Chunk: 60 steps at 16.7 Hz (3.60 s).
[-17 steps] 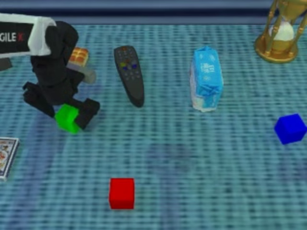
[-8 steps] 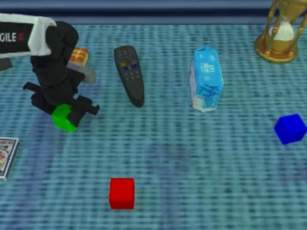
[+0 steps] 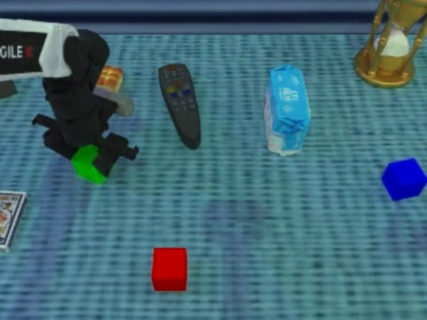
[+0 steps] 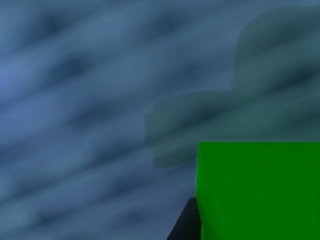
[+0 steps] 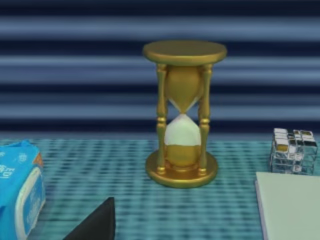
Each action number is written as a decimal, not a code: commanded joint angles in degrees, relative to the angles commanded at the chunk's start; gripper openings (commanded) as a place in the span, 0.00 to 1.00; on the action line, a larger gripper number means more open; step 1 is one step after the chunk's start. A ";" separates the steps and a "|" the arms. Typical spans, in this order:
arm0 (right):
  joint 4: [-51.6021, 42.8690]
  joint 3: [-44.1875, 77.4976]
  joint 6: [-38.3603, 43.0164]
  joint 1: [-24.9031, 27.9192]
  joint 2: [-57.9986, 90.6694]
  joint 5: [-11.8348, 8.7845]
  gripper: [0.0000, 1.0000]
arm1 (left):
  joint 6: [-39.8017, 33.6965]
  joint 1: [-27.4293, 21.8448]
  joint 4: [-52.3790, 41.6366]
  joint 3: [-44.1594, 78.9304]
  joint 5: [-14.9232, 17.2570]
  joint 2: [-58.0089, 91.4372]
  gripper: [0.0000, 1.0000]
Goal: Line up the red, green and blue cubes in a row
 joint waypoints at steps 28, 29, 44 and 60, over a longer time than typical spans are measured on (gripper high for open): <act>0.00 0.00 0.00 0.00 0.00 0.00 1.00 | -49.68 -29.04 -13.08 -0.95 -0.14 -12.57 0.00; 0.00 0.00 0.00 0.00 0.00 0.00 1.00 | -53.84 -31.51 -12.92 -1.84 -0.18 -13.42 0.00; 0.00 0.00 0.00 0.00 0.00 0.00 1.00 | -65.75 -39.81 -5.38 -8.95 -0.39 -14.74 0.00; 0.00 0.00 0.00 0.00 0.00 0.00 1.00 | -65.81 -39.79 2.28 -13.70 -0.45 -11.64 0.60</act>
